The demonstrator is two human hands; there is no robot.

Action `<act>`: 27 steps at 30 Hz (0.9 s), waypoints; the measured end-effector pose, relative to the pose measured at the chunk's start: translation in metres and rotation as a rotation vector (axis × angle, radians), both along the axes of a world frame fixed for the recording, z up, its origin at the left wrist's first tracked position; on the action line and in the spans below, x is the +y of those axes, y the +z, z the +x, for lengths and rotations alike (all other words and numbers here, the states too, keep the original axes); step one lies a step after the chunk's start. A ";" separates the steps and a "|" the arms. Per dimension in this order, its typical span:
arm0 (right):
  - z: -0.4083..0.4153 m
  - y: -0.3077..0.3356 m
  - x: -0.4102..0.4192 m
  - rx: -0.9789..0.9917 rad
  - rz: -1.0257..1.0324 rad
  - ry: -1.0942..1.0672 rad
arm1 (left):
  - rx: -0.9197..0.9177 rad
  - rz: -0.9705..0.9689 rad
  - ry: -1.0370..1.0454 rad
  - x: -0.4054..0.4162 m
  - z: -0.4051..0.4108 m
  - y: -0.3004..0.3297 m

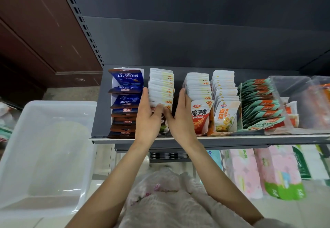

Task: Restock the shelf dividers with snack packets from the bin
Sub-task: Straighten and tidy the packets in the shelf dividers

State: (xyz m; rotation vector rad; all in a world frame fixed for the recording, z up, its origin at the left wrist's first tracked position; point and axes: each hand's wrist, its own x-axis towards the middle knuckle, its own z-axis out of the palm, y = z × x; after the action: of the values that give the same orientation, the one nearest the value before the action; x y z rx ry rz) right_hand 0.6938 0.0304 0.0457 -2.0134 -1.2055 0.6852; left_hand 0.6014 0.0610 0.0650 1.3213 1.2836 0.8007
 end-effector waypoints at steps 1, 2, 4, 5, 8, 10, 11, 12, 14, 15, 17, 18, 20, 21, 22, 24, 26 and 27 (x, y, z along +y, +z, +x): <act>0.000 0.000 -0.001 0.034 0.014 0.006 | -0.041 -0.026 0.008 -0.001 0.000 -0.001; -0.001 0.000 -0.002 0.112 0.031 0.021 | -0.090 -0.058 0.019 -0.002 0.001 -0.002; -0.007 0.000 -0.003 0.374 0.064 0.054 | -0.171 -0.116 0.043 -0.004 0.003 -0.004; -0.011 -0.001 -0.002 0.491 0.078 0.058 | -0.197 -0.139 0.060 -0.004 0.004 -0.005; -0.015 -0.004 0.003 0.606 0.137 0.014 | -0.244 -0.189 0.106 -0.002 0.008 -0.008; -0.013 -0.003 0.004 0.627 0.161 0.009 | -0.268 -0.209 0.121 -0.002 0.008 -0.010; -0.011 -0.002 0.004 0.637 0.161 0.007 | -0.274 -0.217 0.122 -0.003 0.007 -0.009; -0.010 0.000 0.004 0.641 0.157 -0.001 | -0.278 -0.226 0.120 -0.004 0.007 -0.009; -0.008 0.001 0.005 0.596 0.147 -0.030 | -0.281 -0.222 0.091 -0.008 0.006 -0.004; -0.007 0.001 0.007 0.577 0.136 -0.037 | -0.280 -0.217 0.072 -0.010 0.007 -0.001; -0.004 0.003 0.007 0.570 0.081 -0.033 | -0.275 -0.216 0.053 -0.010 0.009 0.003; -0.003 0.005 0.006 0.570 0.061 -0.019 | -0.268 -0.220 0.052 -0.010 0.009 0.003; 0.003 0.008 -0.005 0.489 0.047 0.021 | -0.248 -0.218 0.052 -0.012 0.006 0.005; 0.006 0.009 -0.013 0.377 0.044 0.041 | -0.237 -0.213 0.054 -0.014 0.003 0.006; 0.008 0.009 -0.022 0.244 0.040 0.049 | -0.230 -0.212 0.065 -0.017 -0.001 0.005; 0.011 0.008 -0.039 0.004 0.055 0.041 | -0.225 -0.220 0.081 -0.022 -0.009 0.001; 0.012 0.003 -0.046 -0.161 0.070 0.032 | -0.192 -0.213 0.041 -0.026 -0.014 -0.003; 0.011 0.000 -0.046 -0.223 0.067 0.034 | -0.157 -0.198 -0.001 -0.028 -0.015 -0.004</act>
State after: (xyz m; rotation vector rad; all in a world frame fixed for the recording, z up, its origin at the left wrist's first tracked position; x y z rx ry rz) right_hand 0.7045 -0.0160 0.0457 -2.0577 -1.3750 0.4384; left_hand 0.5868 0.0331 0.0610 1.0802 1.2050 0.7414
